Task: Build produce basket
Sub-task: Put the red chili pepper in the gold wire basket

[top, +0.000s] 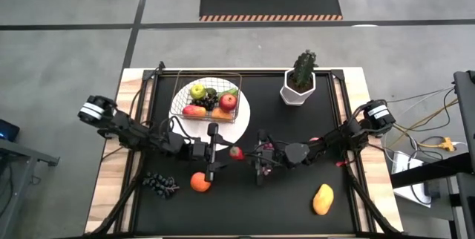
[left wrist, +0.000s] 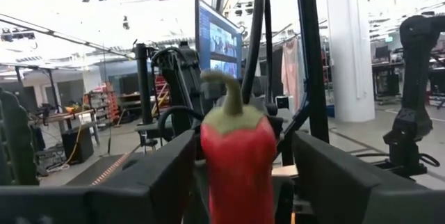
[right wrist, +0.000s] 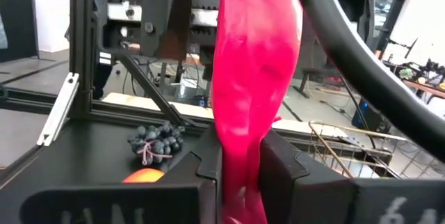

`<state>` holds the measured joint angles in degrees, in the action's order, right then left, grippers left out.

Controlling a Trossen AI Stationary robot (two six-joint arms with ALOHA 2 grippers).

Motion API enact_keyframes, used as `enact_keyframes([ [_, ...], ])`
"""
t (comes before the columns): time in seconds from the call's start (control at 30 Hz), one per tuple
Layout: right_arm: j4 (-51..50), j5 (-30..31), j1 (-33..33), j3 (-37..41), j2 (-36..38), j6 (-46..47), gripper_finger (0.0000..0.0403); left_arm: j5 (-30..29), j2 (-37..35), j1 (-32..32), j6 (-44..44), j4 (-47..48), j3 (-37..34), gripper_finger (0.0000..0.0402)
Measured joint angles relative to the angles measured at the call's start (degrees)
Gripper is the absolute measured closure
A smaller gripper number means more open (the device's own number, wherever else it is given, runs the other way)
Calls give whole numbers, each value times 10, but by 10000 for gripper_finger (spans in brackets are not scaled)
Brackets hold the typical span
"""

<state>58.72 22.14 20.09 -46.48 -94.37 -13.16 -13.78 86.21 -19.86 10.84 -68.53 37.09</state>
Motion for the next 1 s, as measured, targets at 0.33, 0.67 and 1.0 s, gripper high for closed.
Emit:
enact_keyframes([
  [0.33, -16, 4, 0, 1, 0, 14, 291, 0, 3, 2, 0, 2, 5, 308],
  [0.67, -25, 6, 0, 2, 11, 31, 169, -19, 0, 14, 1, 5, 4, 307],
  [1.0, -142, 105, 0, 2, 66, 78, 101, -136, -44, 38, 8, 111, -1, 304],
])
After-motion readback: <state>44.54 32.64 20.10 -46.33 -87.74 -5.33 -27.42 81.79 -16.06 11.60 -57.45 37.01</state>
